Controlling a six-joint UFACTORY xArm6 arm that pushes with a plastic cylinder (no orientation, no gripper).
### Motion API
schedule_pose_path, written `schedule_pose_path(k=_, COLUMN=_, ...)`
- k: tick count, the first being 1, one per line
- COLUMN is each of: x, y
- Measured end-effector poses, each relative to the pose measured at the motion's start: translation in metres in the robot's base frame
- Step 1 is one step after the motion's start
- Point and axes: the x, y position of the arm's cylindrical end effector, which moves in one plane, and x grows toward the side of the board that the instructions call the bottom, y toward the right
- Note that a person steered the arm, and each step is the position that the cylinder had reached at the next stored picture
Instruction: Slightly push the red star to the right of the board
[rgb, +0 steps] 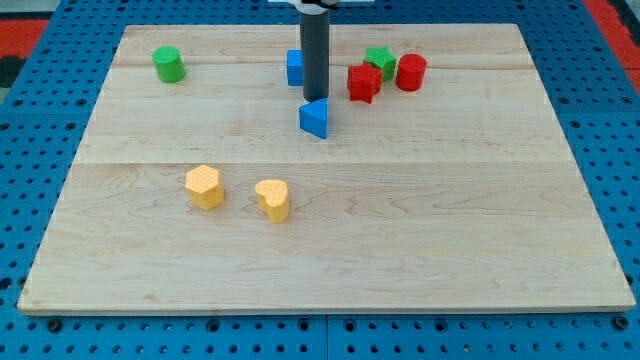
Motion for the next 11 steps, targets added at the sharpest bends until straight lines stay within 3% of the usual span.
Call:
schedule_pose_path(k=1, x=-0.016, y=0.001)
schedule_pose_path(k=4, x=-0.014, y=0.085)
schedule_pose_path(k=7, x=-0.014, y=0.088)
schedule_pose_path(k=11, x=0.036, y=0.171)
